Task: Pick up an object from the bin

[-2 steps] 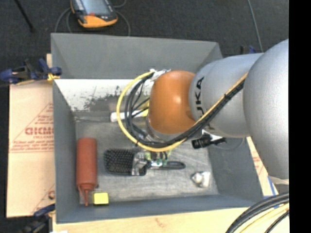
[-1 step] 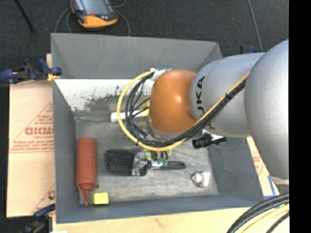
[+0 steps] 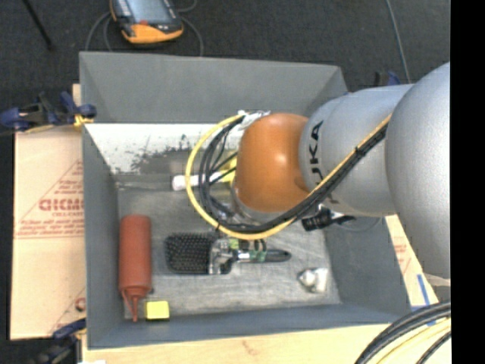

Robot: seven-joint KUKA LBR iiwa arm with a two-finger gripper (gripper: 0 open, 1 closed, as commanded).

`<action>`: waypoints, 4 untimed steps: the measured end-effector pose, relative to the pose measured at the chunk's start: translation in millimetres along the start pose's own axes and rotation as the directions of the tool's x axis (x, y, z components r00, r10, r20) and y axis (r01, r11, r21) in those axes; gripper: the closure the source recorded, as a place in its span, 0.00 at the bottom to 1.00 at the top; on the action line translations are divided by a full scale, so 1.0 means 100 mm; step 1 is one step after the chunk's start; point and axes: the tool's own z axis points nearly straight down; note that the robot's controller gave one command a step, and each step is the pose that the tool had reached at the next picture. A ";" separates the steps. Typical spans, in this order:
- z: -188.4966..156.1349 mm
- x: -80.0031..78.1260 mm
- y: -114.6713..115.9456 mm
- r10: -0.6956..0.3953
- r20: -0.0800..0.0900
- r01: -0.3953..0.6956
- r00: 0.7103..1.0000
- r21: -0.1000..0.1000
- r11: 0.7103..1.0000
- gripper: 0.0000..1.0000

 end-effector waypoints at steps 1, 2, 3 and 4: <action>0.63 0.05 -0.16 0.094 -0.014 -0.094 0.996 -0.012 0.996 1.00; 0.63 0.05 -0.16 0.094 -0.014 -0.095 0.995 -0.012 0.995 1.00; -0.42 0.02 -0.26 0.116 -0.016 -0.116 0.993 0.004 0.993 1.00; -0.42 0.02 -0.26 0.116 -0.016 -0.116 0.993 0.004 0.993 1.00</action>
Offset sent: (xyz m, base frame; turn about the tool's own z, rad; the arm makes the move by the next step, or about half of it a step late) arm 0.0000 0.0000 0.0000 0.0000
